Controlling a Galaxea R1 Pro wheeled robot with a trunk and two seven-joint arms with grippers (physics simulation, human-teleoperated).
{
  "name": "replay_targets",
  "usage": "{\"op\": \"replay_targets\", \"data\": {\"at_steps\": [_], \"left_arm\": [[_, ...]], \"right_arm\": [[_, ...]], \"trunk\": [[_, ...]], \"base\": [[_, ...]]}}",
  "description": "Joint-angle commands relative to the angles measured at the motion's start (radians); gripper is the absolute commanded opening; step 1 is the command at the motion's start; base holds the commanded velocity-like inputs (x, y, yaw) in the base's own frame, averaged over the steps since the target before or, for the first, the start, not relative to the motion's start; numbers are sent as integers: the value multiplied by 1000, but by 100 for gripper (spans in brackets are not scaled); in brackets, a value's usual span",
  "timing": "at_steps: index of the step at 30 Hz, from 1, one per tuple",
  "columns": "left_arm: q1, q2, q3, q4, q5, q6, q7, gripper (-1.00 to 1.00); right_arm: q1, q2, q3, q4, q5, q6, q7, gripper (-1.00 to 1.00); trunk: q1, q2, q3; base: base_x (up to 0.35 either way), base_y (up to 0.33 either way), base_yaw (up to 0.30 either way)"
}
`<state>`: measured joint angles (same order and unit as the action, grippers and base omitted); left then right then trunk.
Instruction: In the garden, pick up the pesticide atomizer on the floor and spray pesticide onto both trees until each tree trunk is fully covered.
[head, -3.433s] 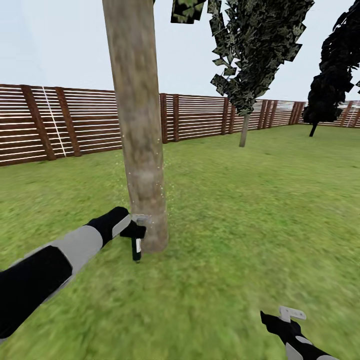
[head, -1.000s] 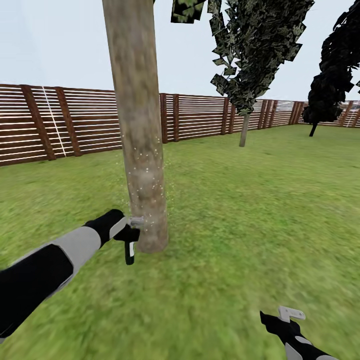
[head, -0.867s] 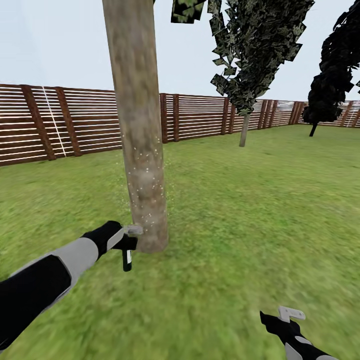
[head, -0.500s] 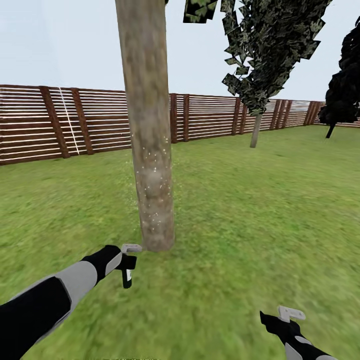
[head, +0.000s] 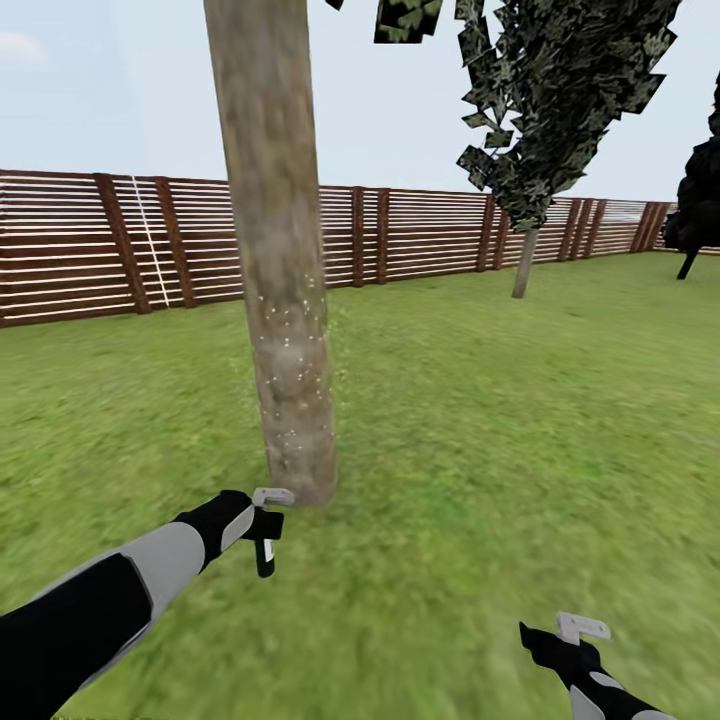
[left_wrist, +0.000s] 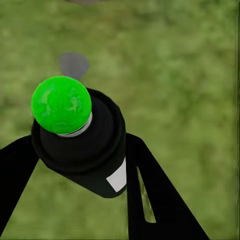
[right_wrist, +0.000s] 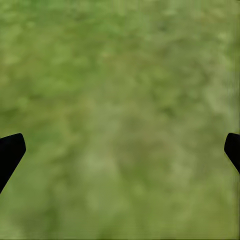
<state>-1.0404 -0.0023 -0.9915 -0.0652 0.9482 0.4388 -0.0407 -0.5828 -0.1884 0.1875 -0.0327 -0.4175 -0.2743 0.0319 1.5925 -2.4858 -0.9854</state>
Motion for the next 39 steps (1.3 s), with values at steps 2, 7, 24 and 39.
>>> {"op": "replay_targets", "data": {"at_steps": [2, 7, 24, 39], "left_arm": [[-1, -11, -7, 1, 0, 3, -4, -100], [-1, -18, -7, 1, 0, 3, -4, -100], [-1, -37, -7, 2, 0, 5, -2, -100], [-2, -36, 0, 13, 1, 13, 8, -100]], "right_arm": [[0, 0, 8, 1, -10, -3, 3, 100], [0, 0, 7, 1, -10, -2, 3, 100], [0, 0, 7, 1, -10, -2, 3, 100], [-6, -12, -4, 12, -22, -13, 15, 100]], "trunk": [[0, 0, -1], [0, 0, -1], [0, 0, -1], [0, 0, -1]], "base": [[111, -315, 241], [88, -317, 247], [-123, -249, 83], [-163, -2, 0]]}}
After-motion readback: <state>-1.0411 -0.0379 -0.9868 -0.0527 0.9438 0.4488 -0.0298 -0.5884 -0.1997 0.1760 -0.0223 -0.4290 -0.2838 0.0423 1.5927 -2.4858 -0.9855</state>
